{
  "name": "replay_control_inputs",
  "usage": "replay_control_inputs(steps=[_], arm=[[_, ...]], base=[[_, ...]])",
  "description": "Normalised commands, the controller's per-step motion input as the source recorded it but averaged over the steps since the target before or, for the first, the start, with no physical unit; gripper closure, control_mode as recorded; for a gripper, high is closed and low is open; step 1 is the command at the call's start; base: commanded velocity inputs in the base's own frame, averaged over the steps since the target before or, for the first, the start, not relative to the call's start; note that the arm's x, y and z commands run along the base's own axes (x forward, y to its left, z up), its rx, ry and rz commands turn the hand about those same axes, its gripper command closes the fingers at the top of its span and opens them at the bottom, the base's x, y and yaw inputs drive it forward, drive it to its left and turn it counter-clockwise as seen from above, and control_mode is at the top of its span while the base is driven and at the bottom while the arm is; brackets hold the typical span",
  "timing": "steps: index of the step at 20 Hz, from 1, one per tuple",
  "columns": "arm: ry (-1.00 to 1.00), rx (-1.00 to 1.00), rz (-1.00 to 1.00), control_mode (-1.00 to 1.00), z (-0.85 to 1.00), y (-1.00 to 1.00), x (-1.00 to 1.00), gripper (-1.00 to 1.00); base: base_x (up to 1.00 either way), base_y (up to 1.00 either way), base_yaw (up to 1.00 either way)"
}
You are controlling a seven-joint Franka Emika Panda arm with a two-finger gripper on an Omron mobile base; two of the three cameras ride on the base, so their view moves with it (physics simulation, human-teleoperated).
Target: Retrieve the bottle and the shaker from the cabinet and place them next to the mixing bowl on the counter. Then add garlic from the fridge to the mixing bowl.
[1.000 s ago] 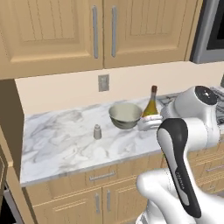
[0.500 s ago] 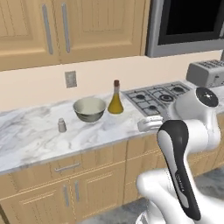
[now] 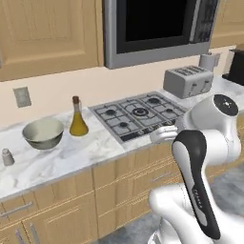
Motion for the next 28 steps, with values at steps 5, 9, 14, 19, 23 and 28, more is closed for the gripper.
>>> replay_control_inputs(steps=[5,9,14,19,23,28], arm=[[0.00,0.00,0.00,1.00,0.00,0.00,0.00,-1.00],[0.00,0.00,0.00,1.00,0.00,0.00,0.00,-1.00],[0.00,0.00,0.00,1.00,0.00,0.00,0.00,-1.00],[0.00,0.00,0.00,1.00,0.00,0.00,0.00,-1.00],[0.00,0.00,0.00,1.00,0.00,0.00,0.00,-1.00],[0.00,0.00,0.00,1.00,0.00,0.00,0.00,-1.00]], base=[[0.01,-0.26,-0.70],[0.00,-0.11,-0.83],[0.02,-0.03,-0.81],[0.89,-0.30,-0.30],[1.00,-0.44,0.00],[1.00,-0.87,0.00]])
